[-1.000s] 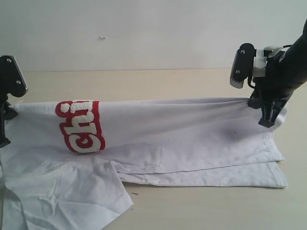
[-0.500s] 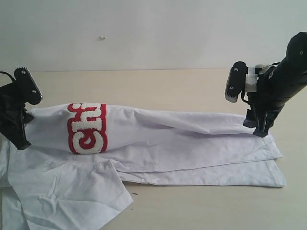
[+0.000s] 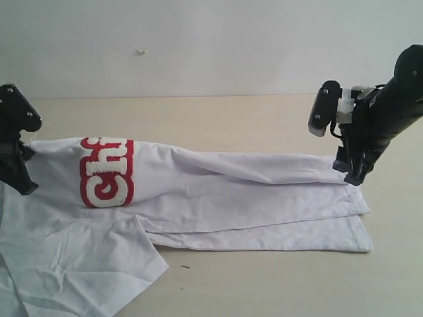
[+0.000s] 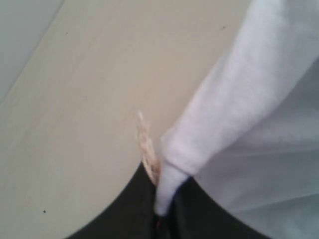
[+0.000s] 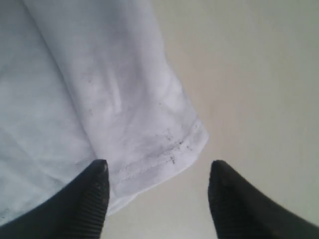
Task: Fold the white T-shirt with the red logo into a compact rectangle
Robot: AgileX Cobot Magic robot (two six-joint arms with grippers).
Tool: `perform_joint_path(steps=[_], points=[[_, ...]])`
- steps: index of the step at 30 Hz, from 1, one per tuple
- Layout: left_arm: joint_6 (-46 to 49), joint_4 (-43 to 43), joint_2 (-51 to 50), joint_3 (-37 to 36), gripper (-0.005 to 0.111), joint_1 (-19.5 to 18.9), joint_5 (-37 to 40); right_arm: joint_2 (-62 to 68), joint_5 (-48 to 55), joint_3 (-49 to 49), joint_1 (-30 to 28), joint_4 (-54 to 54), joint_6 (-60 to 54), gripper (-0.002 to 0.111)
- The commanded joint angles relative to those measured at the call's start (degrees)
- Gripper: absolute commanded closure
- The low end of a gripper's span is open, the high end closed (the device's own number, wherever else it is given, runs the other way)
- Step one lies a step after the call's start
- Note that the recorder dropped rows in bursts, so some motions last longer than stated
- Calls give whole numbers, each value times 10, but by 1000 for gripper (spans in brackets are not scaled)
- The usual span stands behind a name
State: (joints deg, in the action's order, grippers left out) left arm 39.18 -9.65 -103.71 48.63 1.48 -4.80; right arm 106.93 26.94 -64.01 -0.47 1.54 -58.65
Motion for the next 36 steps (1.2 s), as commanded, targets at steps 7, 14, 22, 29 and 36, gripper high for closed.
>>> perform_joint_path(steps=[7, 14, 22, 29, 36], points=[[-70, 5, -11, -2, 89, -9, -9, -1, 96, -4, -2, 154, -88, 107], [-71, 5, -27, -2, 65, -9, -11, 46, 138, -4, -2, 179, -92, 108], [-66, 18, -27, -1, 31, -10, -148, 111, 150, -4, -2, 178, -90, 108], [-83, 50, 6, 7, 60, -20, -17, 128, 314, -4, -2, 80, -92, 108], [-102, 50, 41, 7, 62, -26, 48, 107, 312, -4, -2, 90, -92, 108]])
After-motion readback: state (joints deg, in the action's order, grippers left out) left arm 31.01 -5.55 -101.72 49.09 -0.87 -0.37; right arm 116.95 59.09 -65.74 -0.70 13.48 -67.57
